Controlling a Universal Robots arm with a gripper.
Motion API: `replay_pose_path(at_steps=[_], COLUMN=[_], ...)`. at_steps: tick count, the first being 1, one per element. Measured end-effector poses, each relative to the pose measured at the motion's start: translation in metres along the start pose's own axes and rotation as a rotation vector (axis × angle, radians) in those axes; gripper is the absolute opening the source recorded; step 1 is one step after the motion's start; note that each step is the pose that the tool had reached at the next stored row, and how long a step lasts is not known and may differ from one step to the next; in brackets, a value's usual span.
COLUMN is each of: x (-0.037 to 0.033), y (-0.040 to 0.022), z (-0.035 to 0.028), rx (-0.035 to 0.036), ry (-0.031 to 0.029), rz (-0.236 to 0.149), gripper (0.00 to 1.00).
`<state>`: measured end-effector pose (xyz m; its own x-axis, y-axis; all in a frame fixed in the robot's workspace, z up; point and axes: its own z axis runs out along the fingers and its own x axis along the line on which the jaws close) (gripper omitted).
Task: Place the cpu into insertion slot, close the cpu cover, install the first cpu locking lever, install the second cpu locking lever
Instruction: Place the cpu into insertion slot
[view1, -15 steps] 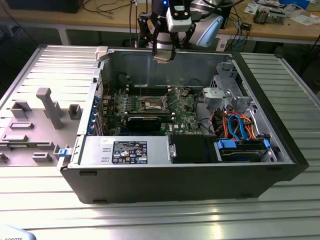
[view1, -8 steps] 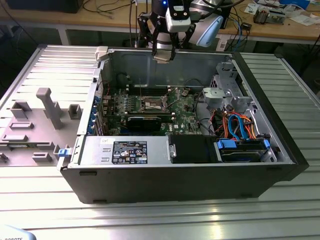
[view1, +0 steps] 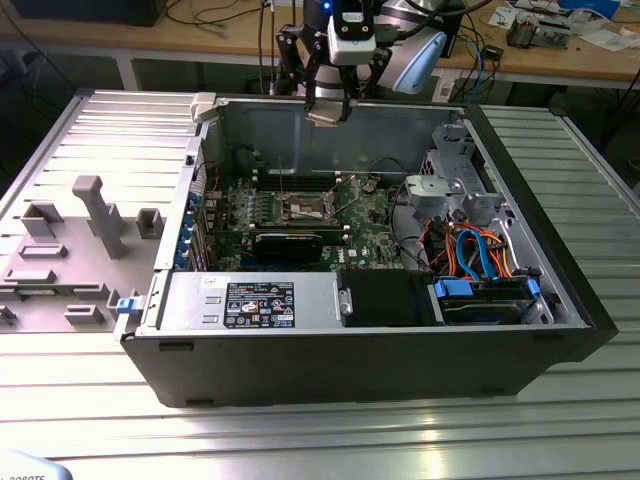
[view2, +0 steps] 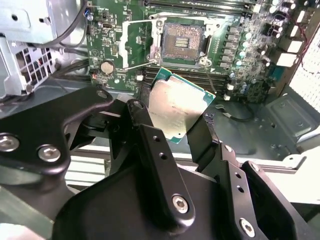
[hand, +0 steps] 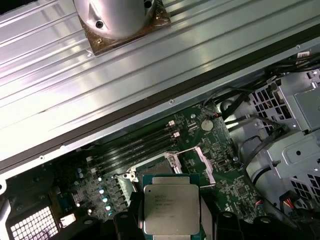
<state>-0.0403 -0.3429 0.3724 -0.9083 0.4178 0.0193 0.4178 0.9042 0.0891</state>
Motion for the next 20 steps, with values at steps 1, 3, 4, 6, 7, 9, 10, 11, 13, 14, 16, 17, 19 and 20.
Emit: replay_pose_path(at_steps=[1,3,4,6,7,9,10,11,13,14,16,17,19,20], x=[0.0,0.0,0.0,0.0,0.0,0.0,0.0,0.0,0.0,0.0,0.0,0.0,0.0,0.0], y=[0.0,-0.0001,-0.0001,-0.0001,-0.0001,-0.0001,-0.0001,-0.0002,-0.0001,-0.0001,-0.0001,-0.0001,-0.0002,-0.0001], z=[0.0005,0.0005,0.0005,0.0007,0.0009,0.0013,0.0013,0.0013,0.0013,0.0013,0.0013,0.0013,0.0013,0.0013], rx=[-0.0004,-0.0005,-0.0005,-0.0005,-0.0008,-0.0011,-0.001,-0.001,-0.0011,-0.0011,-0.0012,-0.0012,-0.0012,-0.0011], ry=[-0.0015,-0.0027,-0.0031,-0.0039,-0.0046,-0.0055,-0.0058,-0.0059,-0.0059,-0.0059,-0.006,-0.0059,-0.006,-0.006], rz=[0.016,0.031,0.035,0.044,0.052,0.063,0.065,0.066,0.066,0.067,0.067,0.067,0.067,0.067], gripper=[0.54,0.54,0.54,0.54,0.54,0.54,0.54,0.54,0.54,0.54,0.54,0.54,0.54,0.54])
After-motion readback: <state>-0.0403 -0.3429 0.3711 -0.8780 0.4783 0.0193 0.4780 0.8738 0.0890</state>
